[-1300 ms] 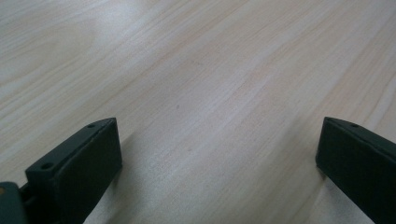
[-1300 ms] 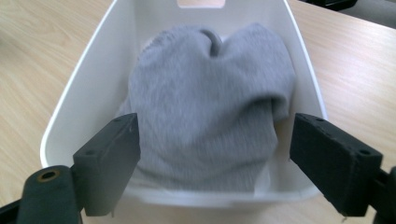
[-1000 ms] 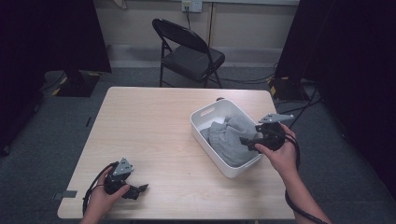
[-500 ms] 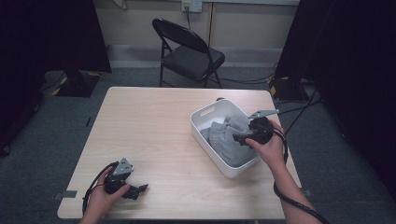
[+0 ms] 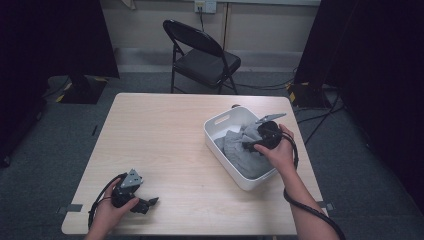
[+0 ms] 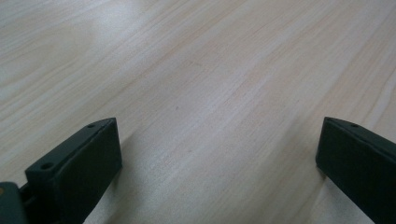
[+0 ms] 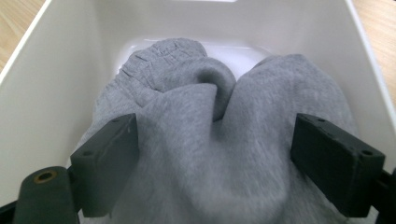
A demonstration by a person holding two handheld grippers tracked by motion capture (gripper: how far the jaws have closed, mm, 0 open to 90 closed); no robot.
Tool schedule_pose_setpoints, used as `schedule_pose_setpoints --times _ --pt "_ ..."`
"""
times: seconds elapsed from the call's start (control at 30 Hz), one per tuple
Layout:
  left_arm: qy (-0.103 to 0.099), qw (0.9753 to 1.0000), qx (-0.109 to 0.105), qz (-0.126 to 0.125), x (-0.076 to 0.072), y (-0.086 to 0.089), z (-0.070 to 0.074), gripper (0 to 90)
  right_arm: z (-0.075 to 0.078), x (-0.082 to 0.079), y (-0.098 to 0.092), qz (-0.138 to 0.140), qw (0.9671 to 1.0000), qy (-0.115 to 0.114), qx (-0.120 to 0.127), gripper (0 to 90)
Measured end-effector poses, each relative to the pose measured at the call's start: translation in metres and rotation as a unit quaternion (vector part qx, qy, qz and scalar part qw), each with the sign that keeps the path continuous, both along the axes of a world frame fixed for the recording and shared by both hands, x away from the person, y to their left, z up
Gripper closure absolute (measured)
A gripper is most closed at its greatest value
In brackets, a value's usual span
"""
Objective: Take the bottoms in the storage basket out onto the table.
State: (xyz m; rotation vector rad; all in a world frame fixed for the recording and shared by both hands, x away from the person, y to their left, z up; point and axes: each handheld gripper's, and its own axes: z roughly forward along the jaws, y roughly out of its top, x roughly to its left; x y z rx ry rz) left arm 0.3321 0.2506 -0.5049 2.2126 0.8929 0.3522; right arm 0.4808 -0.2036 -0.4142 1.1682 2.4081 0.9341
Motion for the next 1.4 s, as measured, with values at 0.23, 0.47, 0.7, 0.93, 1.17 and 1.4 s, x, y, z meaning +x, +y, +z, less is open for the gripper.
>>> schedule_pose_setpoints --times 0.23,0.47,0.7,0.93,1.17,1.4 --pt "0.0 1.0 0.0 -0.001 0.0 0.0 0.0 0.0 -0.003 0.005 0.007 0.005 0.9991 0.032 -0.026 15.6" --pt "0.0 1.0 0.0 -0.001 0.0 0.0 0.0 0.0 0.001 0.013 0.019 0.014 0.9991 0.032 -0.026 14.9" --pt "0.0 1.0 -0.001 -0.003 0.0 0.0 0.0 0.0 -0.013 0.023 0.027 0.003 0.9985 0.052 -0.02 14.9" --pt "-0.001 1.0 0.0 -0.005 0.001 0.001 0.0 0.0 -0.038 0.024 0.026 -0.016 0.9968 0.076 -0.019 16.4" --pt "-0.001 1.0 0.0 -0.005 0.001 0.001 0.0 0.0 -0.051 0.024 0.031 -0.026 0.9945 0.081 -0.062 28.4" --pt "-0.001 1.0 0.0 -0.004 0.001 0.001 0.0 0.0 -0.049 0.019 0.03 -0.029 0.9952 0.075 -0.056 69.2"
